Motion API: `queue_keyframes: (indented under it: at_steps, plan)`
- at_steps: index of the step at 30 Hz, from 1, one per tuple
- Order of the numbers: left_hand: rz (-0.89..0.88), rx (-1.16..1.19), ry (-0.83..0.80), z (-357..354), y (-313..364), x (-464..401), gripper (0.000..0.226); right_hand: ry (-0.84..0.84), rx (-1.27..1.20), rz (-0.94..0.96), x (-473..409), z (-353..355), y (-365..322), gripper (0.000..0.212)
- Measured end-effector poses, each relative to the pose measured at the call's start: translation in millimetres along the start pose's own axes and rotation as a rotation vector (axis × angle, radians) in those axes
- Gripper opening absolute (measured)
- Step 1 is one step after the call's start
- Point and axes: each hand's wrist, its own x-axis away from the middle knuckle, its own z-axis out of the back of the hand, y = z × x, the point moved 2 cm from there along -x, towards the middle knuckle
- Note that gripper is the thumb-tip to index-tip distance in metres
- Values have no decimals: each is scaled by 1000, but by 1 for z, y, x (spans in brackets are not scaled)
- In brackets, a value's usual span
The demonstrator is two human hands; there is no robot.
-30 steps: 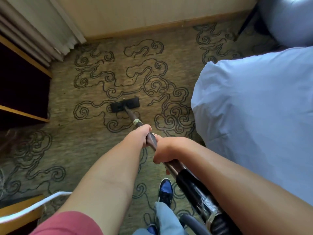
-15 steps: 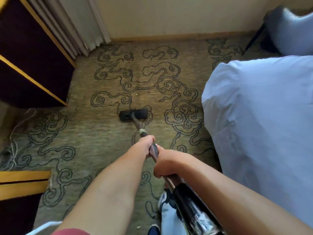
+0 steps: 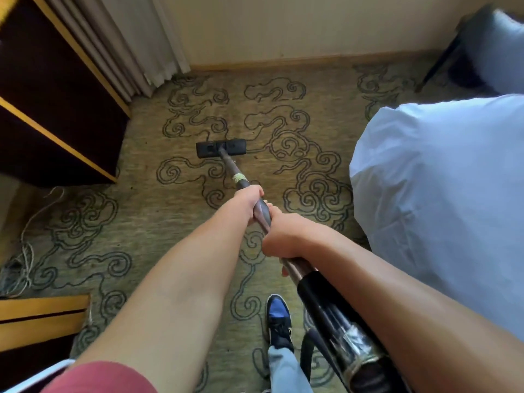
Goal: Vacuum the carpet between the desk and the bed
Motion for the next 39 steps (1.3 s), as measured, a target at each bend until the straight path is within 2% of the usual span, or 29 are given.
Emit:
queue_keyframes:
  at_steps: [5,10,13,17,21,32,39]
  plan:
    - [70,-59,15,-6,28,-53,34,-31,-9,-27,-61,22,-8,99]
    - [137,96,-30,-20,39,-88,26,-73,21,-48,-103,39,-4,99]
    - [168,187,-42,-28,41,-100,37,-85,65,-53,-110,48,1,97]
    - [166,238,-45,-34,45,-104,35,-98,40,-57,-107,59,5,96]
    - [185,247,-39,-36,46,-99,22,-93,25,-39,-100,64,6,95]
    - [148,192,32,-25,9,-52,36,-122,34,-18,-55,38,11,95]
    - [197,158,33,-15,-30,-11,32,-154,75,-14,-22,7,18,99]
